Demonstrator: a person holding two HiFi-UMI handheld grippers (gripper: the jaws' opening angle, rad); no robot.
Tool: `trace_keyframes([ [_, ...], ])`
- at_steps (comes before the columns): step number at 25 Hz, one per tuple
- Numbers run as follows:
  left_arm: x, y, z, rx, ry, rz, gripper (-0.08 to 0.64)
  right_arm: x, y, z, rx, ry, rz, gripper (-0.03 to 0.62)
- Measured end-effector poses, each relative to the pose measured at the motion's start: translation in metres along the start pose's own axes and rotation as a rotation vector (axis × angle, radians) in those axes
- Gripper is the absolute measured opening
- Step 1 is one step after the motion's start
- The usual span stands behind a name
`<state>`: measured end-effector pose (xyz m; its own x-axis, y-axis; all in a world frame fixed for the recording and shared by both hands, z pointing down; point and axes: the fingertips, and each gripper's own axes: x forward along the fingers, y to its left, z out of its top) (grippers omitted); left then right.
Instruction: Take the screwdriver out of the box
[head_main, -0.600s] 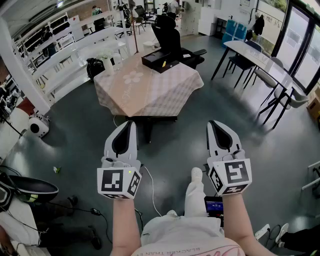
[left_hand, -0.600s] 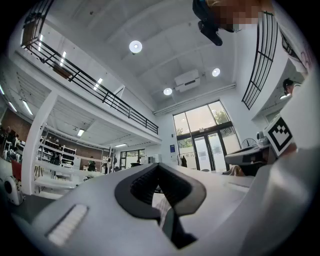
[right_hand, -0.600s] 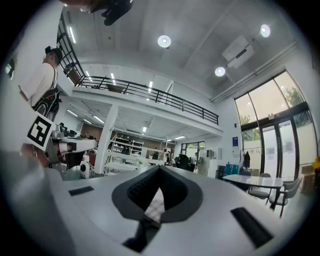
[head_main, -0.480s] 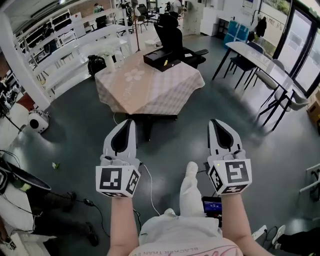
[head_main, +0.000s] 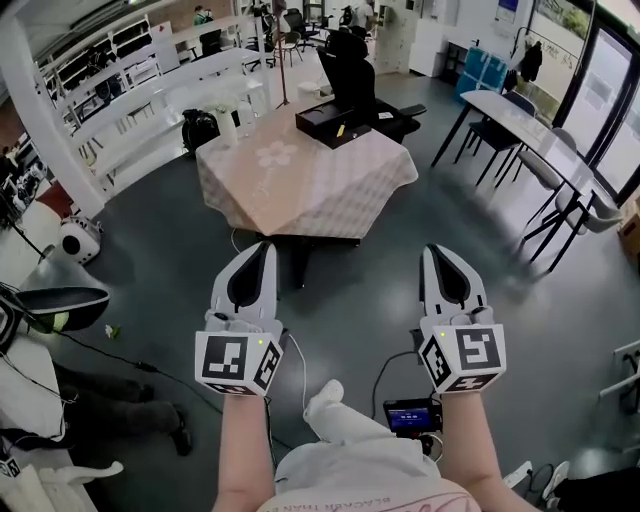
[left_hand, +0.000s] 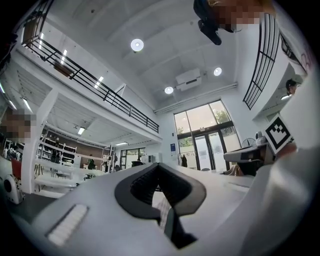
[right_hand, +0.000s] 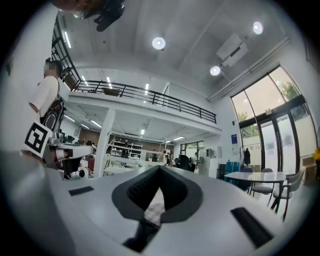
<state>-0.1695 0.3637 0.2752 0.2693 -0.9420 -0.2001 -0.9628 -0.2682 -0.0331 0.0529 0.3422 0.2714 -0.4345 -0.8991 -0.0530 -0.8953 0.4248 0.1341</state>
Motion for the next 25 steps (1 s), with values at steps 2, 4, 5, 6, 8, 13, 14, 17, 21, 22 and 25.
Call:
trace_keyframes([
  [2,0.012,0.009,-0.004,0.001,0.008,-0.005,0.009,0.017,0.001,-0.003,-0.006,0.01,0.001,0.005],
  [4,0.027,0.017,-0.012,0.0,0.024,-0.016,0.009,0.037,-0.002,-0.008,0.004,0.014,-0.008,0.005],
  [5,0.036,0.02,-0.017,0.003,0.031,-0.026,0.009,0.047,-0.004,-0.011,0.014,0.014,-0.018,0.005],
  [6,0.046,0.023,-0.021,0.007,0.037,-0.037,0.009,0.057,-0.006,-0.014,0.021,0.015,-0.027,0.005],
  [8,0.066,0.031,-0.027,0.012,0.044,-0.055,0.009,0.078,-0.01,-0.02,0.025,0.02,-0.039,0.005],
  [13,0.126,0.048,-0.037,-0.002,0.048,-0.097,0.009,0.124,-0.025,-0.023,0.012,0.027,-0.053,0.005],
  [14,0.137,0.051,-0.037,0.002,0.046,-0.106,0.009,0.133,-0.029,-0.022,0.01,0.024,-0.059,0.005],
  [17,0.17,0.062,-0.036,0.014,0.032,-0.116,0.009,0.162,-0.038,-0.016,-0.004,0.006,-0.071,0.005],
  [21,0.205,0.07,-0.041,0.005,0.035,-0.121,0.009,0.187,-0.048,-0.008,-0.052,-0.006,-0.066,0.005],
  [22,0.213,0.071,-0.043,-0.002,0.039,-0.119,0.009,0.192,-0.052,-0.006,-0.061,-0.009,-0.07,0.005],
  [25,0.236,0.078,-0.052,-0.057,0.059,-0.1,0.008,0.203,-0.065,-0.006,-0.081,-0.01,-0.083,0.005],
])
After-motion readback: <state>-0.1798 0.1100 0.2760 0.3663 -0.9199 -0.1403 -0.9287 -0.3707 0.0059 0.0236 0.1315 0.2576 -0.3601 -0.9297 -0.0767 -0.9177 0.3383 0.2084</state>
